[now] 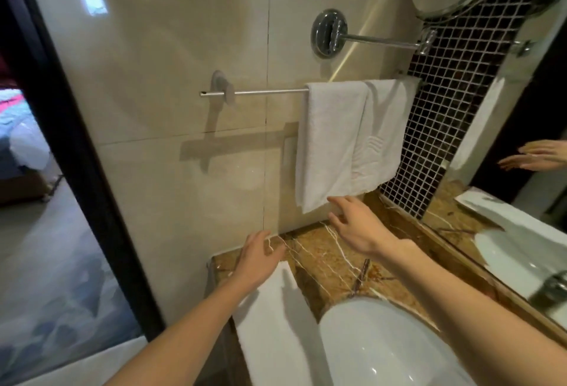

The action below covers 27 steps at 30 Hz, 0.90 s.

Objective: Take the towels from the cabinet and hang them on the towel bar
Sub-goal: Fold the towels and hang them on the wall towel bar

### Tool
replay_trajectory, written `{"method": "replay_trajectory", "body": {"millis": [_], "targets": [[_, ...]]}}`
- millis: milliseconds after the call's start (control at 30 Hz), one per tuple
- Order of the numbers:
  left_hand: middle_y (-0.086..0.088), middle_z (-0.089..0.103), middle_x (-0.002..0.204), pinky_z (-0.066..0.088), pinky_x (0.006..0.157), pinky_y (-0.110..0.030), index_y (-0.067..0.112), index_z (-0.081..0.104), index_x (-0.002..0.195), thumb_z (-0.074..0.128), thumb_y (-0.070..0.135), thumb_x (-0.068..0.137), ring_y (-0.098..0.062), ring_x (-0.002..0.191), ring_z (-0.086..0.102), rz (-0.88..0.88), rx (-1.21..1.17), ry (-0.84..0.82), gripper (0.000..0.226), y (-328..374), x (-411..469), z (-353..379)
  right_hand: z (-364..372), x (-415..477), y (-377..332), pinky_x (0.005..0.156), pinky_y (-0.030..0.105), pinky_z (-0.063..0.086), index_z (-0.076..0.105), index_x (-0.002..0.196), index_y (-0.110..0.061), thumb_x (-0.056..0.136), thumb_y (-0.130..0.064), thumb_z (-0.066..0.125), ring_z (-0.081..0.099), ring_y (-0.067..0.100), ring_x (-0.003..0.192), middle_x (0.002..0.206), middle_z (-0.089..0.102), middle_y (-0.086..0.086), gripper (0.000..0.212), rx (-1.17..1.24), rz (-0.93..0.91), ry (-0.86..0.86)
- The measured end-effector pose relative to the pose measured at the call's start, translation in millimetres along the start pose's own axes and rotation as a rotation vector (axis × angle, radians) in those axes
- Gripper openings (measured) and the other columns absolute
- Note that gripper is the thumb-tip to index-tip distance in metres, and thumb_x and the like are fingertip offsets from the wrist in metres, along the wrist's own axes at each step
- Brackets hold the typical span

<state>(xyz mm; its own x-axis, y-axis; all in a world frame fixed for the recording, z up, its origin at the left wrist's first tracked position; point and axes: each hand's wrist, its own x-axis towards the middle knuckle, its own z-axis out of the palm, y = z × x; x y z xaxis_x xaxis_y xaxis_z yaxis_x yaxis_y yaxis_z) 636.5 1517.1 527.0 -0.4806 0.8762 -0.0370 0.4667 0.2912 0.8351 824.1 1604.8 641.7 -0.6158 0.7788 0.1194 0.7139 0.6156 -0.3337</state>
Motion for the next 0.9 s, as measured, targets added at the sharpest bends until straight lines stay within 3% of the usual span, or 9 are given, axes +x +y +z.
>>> {"method": "replay_trajectory", "body": {"millis": [367,567,900], "targets": [[0.002,0.022,0.155,0.022,0.114,-0.041,0.027,0.028,0.147,0.049,0.043,0.094,-0.021,0.142,0.023,0.059,0.073,-0.141,0.059,-18,-78,18,58,-104,-7,0.109,0.038,0.037,0.036,0.144,-0.021,0.099,-0.033,0.044,0.046,0.026,0.128,0.141,0.047,0.011,0.048,-0.02,0.149,-0.15],[0.002,0.025,0.155,0.024,0.114,-0.048,0.032,0.025,0.147,0.047,0.045,0.094,-0.022,0.142,0.023,0.012,0.094,-0.204,0.059,-49,-109,41,96,-148,-4,0.101,0.037,0.037,0.045,0.136,-0.014,0.097,-0.027,0.045,0.044,0.029,0.126,0.138,0.049,0.013,0.041,-0.016,0.17,-0.268],[0.004,0.013,0.159,0.01,0.117,-0.052,0.037,0.019,0.148,0.041,0.051,0.095,-0.024,0.146,0.009,-0.105,0.336,-0.29,0.06,-91,-167,75,162,-190,15,0.104,0.036,0.034,0.029,0.148,-0.018,0.099,-0.03,0.043,0.042,0.029,0.13,0.143,0.044,0.013,0.053,0.066,0.229,-0.49]]}}
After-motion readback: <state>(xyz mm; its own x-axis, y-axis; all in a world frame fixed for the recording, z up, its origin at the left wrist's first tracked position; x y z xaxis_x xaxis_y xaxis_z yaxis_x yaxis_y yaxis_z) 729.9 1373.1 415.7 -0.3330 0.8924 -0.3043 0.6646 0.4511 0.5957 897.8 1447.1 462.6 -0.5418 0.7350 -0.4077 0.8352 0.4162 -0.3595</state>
